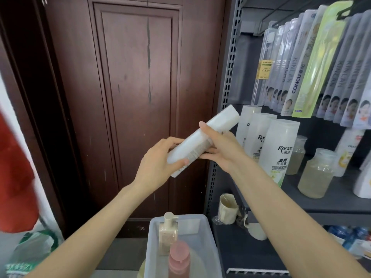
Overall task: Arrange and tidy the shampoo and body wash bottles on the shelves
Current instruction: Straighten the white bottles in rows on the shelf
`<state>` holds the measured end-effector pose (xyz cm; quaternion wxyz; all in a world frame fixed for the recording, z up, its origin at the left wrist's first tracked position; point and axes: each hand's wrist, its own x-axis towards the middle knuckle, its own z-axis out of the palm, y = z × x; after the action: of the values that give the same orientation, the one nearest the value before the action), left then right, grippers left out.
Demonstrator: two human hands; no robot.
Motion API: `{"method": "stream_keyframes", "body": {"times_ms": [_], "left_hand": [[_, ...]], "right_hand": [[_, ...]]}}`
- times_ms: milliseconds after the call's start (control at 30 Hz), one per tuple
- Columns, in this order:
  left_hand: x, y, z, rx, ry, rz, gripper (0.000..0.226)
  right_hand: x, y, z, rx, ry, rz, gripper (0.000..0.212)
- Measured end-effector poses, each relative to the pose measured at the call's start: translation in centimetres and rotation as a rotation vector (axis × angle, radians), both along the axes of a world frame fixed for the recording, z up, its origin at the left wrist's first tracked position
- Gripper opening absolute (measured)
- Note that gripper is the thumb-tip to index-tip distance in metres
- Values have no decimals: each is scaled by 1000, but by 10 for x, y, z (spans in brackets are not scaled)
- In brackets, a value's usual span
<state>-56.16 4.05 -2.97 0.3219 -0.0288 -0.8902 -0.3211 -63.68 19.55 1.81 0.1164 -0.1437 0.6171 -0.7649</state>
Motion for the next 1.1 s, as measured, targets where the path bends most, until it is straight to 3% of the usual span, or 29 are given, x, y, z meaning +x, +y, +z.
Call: {"method": "stream_keyframes", "body": {"times_ms": [167, 333, 433, 633, 733, 867, 933, 1100], "left_hand": [[0, 5, 6, -127, 7, 94, 54], [-9, -3, 31, -14, -256, -143, 69], [-10, -2, 35, 76, -299, -218, 74], [-11, 13, 38, 233, -237, -281, 83], [-11, 19, 39, 208, -161, -242, 94], [-16, 24, 31, 112, -33, -135, 107], [-16, 20, 33, 201, -37, -174, 96], [-19, 10, 59, 424, -21, -334, 42]], "right_hand": [[-5, -5, -2, -45, 12, -82, 61], [-3, -2, -5, -58, 105, -64, 48], [-1, 3, -2, -47, 169, 38, 45], [2, 7, 1, -5, 283, 157, 46], [1, 11, 5, -20, 300, 153, 43], [0, 13, 17, 180, 456, 38, 47], [0, 15, 20, 185, 475, 39, 46], [-5, 27, 22, 135, 450, 107, 43]]}}
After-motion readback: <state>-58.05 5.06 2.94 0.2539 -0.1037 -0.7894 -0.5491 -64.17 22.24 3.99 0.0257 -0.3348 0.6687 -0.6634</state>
